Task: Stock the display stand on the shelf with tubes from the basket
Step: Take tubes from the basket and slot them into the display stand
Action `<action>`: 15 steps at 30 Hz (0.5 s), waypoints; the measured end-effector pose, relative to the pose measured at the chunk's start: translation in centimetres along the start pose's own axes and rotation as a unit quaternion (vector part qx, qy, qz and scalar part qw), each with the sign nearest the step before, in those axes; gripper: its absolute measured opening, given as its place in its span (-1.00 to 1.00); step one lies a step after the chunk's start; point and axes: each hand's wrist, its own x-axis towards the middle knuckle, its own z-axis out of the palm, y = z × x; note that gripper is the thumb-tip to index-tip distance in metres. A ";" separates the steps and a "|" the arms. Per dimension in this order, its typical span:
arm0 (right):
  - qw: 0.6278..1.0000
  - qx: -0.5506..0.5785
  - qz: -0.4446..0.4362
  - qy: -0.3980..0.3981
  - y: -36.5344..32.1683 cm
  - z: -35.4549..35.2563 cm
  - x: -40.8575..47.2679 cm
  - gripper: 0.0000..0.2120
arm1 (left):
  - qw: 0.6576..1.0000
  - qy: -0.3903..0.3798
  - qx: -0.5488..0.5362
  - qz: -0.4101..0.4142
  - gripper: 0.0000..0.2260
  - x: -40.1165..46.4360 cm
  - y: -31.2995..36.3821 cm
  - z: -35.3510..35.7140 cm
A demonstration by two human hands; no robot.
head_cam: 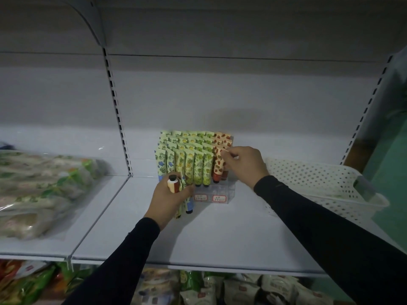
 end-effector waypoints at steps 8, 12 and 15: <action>0.999 -0.031 -0.017 -0.011 -0.5 0.6 0.4 -0.68 | 1.000 0.012 -0.011 -0.011 -0.84 0.2 -0.5 -0.3; 0.998 -0.057 -0.026 0.016 -0.8 0.8 0.5 -0.71 | 1.000 0.011 -0.017 -0.008 -0.84 0.3 -0.6 -0.3; 0.997 -0.071 -0.037 0.003 -0.8 1.0 0.5 -0.67 | 1.000 0.009 -0.023 -0.008 -0.85 0.3 -0.7 -0.3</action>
